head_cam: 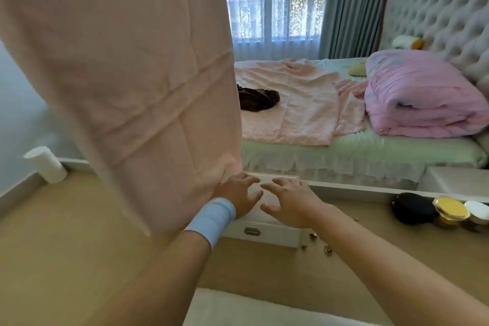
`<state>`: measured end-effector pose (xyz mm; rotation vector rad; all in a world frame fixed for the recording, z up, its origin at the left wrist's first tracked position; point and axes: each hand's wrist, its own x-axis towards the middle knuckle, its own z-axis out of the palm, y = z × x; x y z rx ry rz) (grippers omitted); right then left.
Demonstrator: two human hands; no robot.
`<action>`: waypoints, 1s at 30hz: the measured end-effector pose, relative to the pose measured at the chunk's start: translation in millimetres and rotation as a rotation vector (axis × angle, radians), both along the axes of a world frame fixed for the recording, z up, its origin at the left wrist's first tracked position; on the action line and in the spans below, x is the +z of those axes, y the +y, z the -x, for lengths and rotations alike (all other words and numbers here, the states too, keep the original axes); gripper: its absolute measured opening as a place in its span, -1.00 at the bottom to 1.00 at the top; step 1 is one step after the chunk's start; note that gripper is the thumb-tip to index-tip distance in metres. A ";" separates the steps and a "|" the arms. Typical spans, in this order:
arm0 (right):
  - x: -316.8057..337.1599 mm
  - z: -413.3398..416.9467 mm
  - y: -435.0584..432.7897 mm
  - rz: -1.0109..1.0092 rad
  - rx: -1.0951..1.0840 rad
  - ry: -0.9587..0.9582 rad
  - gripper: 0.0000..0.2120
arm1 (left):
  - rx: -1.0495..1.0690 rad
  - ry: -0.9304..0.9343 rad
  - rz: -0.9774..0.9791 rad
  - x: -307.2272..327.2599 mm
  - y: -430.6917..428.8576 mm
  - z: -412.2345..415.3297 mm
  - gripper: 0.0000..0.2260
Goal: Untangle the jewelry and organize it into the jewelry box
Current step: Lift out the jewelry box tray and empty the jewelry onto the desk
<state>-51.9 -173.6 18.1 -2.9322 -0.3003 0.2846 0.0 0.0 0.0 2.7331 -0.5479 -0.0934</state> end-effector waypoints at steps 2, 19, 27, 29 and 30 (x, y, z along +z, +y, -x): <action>-19.5 4.0 3.0 0.037 0.016 -0.002 -0.35 | -0.014 -0.045 -0.041 -20.1 6.2 4.9 -0.61; -90.5 54.1 23.0 0.089 -0.092 -0.171 -0.41 | 0.351 -0.132 0.202 -100.6 21.0 102.7 -0.70; -94.4 52.0 23.3 0.084 -0.095 -0.216 -0.45 | 0.487 -0.209 0.234 -111.9 -5.3 101.1 -0.58; -94.8 49.8 23.6 0.104 -0.085 -0.225 -0.45 | 0.509 -0.223 0.236 -113.5 -7.3 100.2 -0.59; -95.3 49.2 23.7 0.117 -0.082 -0.232 -0.45 | 0.518 -0.228 0.231 -114.6 -7.7 98.9 -0.59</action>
